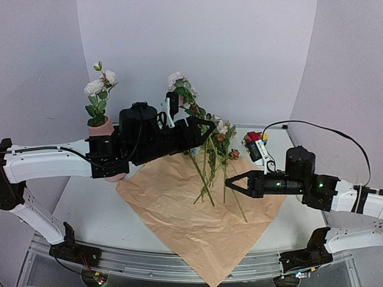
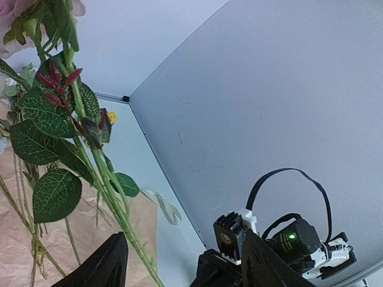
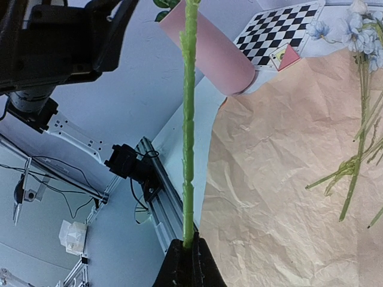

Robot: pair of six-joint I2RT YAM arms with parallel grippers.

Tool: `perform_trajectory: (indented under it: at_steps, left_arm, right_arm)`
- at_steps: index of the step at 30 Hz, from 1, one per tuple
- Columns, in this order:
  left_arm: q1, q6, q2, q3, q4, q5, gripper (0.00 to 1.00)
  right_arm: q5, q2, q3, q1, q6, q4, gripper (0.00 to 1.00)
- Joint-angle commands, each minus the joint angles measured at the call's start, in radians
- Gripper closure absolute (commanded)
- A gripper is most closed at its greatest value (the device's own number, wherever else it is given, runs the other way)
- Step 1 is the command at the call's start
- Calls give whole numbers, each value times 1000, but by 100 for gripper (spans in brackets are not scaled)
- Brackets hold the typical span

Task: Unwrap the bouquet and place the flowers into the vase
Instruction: Pick up the fake flower from the wrapping paper.

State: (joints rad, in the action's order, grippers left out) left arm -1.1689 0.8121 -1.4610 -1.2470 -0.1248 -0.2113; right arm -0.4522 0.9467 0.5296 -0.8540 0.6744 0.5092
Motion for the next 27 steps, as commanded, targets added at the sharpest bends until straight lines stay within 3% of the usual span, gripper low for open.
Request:
perform_trajectory:
  at_steps: [1,17,22,27]
  left_arm:
    - [20,41,-4,-41,-32,-25,35]
    - [55,92,-1,-26,-29,2,42]
    - [71,109,-11,-18,-27,23,52]
    - [89,128,-16,-6,-27,45,55]
  right_arm:
    - [-37,-41,-2,-15,-1,80,98]
    - [-85,-37,3,-35,-23,80,98]
    - [-97,-31,6,-38,-30,80,98]
    - [-105,-27,8,-41,-39,80,98]
